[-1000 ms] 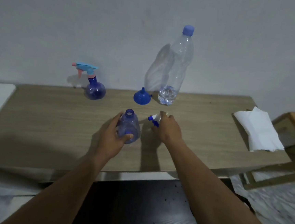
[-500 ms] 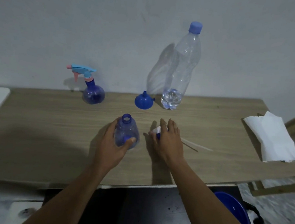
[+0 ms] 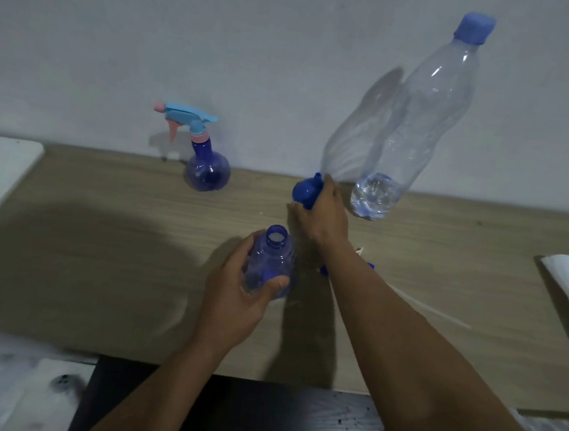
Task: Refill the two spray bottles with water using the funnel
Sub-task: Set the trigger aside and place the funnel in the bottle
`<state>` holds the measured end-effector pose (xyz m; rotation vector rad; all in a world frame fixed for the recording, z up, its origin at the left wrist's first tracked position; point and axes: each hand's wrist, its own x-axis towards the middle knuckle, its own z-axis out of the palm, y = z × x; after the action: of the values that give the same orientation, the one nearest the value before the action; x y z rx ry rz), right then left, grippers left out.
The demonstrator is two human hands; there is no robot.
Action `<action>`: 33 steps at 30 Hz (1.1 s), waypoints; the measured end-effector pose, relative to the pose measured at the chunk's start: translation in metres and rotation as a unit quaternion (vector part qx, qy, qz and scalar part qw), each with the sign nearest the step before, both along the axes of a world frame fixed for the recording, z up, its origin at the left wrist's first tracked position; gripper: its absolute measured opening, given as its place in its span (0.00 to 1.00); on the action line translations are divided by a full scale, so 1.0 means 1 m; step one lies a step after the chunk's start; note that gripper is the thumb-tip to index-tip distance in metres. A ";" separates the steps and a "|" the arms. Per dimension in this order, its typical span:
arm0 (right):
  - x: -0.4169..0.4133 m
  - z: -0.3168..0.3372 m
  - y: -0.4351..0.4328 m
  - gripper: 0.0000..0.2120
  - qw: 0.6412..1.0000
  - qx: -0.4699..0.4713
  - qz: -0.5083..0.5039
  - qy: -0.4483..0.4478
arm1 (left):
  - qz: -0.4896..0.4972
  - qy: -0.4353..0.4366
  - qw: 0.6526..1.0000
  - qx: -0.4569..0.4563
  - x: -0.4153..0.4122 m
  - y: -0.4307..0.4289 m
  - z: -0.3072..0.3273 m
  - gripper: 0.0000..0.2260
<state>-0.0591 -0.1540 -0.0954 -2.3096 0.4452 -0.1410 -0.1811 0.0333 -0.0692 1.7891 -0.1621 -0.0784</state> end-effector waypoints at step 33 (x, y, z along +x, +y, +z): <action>-0.135 0.163 0.043 0.32 0.938 0.285 0.099 -0.173 | -0.032 0.037 0.997 0.059 0.000 0.005 0.018 0.29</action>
<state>-0.1946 -0.1112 0.0674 -1.6979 0.0539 -0.2735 -0.1811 0.0380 -0.0509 1.8963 -0.1659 -0.2036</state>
